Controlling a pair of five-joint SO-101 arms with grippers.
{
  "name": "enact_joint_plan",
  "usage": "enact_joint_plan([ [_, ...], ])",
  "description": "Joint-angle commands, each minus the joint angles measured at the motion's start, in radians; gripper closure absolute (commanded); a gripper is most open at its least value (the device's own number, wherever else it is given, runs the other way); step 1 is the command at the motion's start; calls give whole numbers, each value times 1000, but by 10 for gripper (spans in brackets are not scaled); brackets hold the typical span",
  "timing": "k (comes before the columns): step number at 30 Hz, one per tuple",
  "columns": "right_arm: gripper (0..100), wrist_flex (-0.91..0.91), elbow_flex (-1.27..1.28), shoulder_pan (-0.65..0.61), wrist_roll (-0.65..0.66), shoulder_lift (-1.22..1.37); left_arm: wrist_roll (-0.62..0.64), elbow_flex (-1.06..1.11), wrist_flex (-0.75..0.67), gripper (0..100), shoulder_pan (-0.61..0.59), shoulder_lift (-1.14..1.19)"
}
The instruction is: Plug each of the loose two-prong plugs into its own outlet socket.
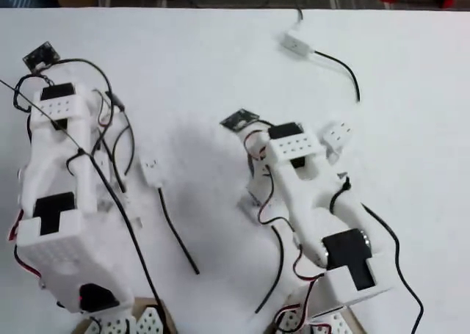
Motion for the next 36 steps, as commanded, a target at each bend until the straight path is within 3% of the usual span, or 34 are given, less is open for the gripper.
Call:
enact_joint_plan([
  [1, 697, -19, 2, -59, -2, 41, 6, -6, -14, 724, -1, -7],
  [16, 697, -41, 60, -265, -81, 51, 6, -6, -14, 724, -1, -7],
  [23, 698, -124, 137, -275, -81, 51, 6, -6, -14, 724, -1, -7],
  [31, 924, -99, 112, -272, -80, 41, 5, -6, -14, 724, -1, -7],
  [36, 877, 41, -5, -260, -80, 41, 5, -6, -14, 724, -1, -7],
])
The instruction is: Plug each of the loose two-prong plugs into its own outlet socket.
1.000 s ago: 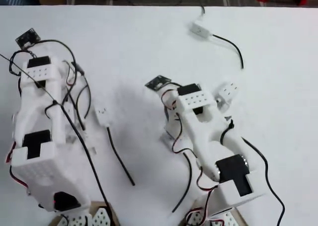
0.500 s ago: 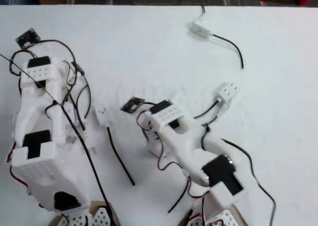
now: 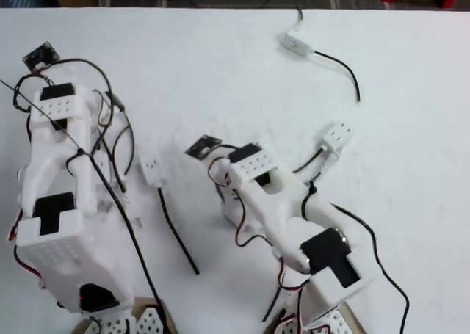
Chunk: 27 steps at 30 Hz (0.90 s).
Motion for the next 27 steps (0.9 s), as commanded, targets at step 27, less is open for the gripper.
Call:
enact_joint_plan([
  [27, 690, 110, -89, 76, 35, -2, 3, -6, -15, 724, -1, -7],
])
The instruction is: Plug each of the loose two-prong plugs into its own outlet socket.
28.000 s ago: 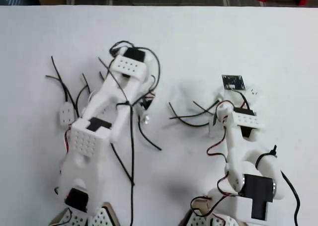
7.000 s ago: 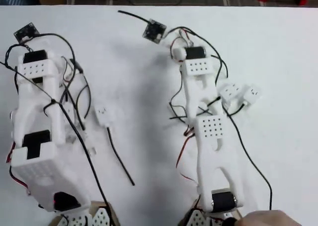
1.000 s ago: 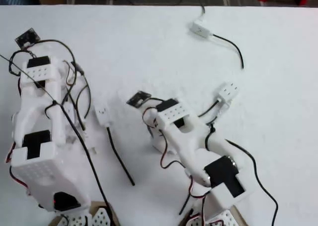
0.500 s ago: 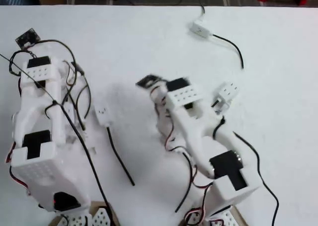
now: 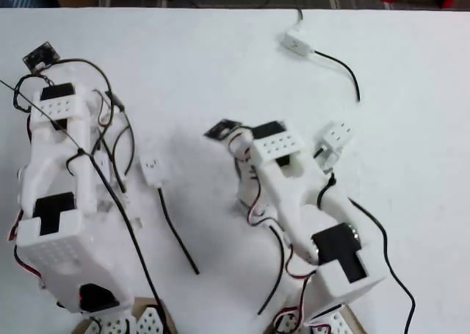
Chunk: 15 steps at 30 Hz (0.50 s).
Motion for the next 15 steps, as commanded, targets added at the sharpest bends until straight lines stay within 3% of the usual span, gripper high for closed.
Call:
enact_joint_plan([
  [1, 690, -61, 55, -99, -84, -4, 3, -6, -15, 724, -1, -7],
  [15, 690, -24, 61, -344, -218, -13, 3, -6, -15, 724, -1, -7],
])
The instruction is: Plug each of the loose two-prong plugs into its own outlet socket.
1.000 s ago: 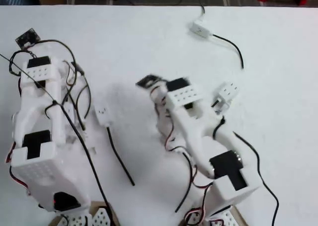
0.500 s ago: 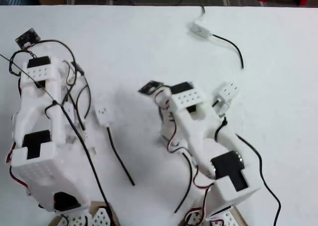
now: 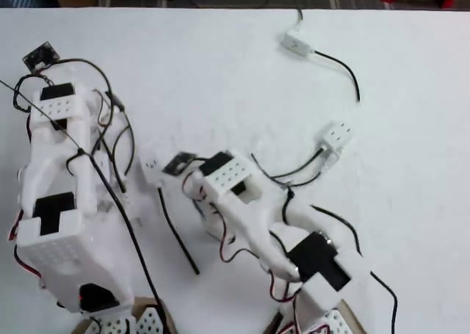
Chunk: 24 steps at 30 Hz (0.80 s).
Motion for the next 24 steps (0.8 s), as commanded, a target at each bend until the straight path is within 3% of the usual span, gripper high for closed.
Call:
enact_joint_plan([
  [1, 690, 13, -6, -53, -41, -15, 3, -6, -15, 724, -1, -7],
  [6, 690, 42, -12, -117, -84, -15, 3, -6, -15, 724, -1, -7],
  [17, 690, 297, -149, -222, -77, -15, 9, -6, -57, 724, -65, -7],
  [24, 690, 364, -170, -363, -75, -5, 9, -9, -57, 724, -65, -7],
])
